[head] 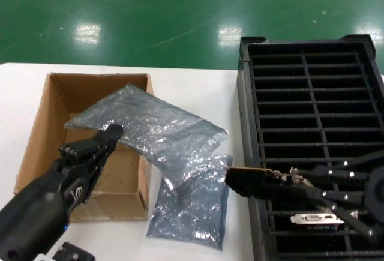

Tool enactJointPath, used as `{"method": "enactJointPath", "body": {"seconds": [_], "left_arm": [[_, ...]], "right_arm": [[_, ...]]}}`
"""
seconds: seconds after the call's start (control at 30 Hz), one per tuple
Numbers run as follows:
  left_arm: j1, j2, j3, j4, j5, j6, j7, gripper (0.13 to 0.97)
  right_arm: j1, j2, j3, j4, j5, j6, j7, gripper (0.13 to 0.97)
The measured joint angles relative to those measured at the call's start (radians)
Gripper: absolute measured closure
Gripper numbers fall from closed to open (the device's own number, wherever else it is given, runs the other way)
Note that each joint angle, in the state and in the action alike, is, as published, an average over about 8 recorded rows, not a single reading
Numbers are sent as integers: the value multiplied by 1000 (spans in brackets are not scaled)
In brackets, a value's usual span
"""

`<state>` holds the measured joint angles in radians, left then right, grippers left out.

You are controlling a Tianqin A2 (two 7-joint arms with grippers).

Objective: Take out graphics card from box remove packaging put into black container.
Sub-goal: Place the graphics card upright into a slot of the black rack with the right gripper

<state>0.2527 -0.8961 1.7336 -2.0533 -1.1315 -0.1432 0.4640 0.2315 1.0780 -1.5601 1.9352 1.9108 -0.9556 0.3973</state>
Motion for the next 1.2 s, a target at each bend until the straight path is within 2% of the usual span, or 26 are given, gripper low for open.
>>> {"method": "enactJointPath", "body": {"seconds": [0.3,0.57,0.87,1.2], "left_arm": [[0,0,0,0,0,0,0,958],[0,0,0,0,0,0,0,958],[0,0,0,0,0,0,0,958],[0,0,0,0,0,0,0,958]], "right_arm": [[306,-20,-170,-66,-147,-188,100,908],[486,-72,-269,-105,-306,-318,138,908],[603,-124,-335,-124,-435,-442,181,908],[628,-112,-310,-68,-392,-537,237,908]]}}
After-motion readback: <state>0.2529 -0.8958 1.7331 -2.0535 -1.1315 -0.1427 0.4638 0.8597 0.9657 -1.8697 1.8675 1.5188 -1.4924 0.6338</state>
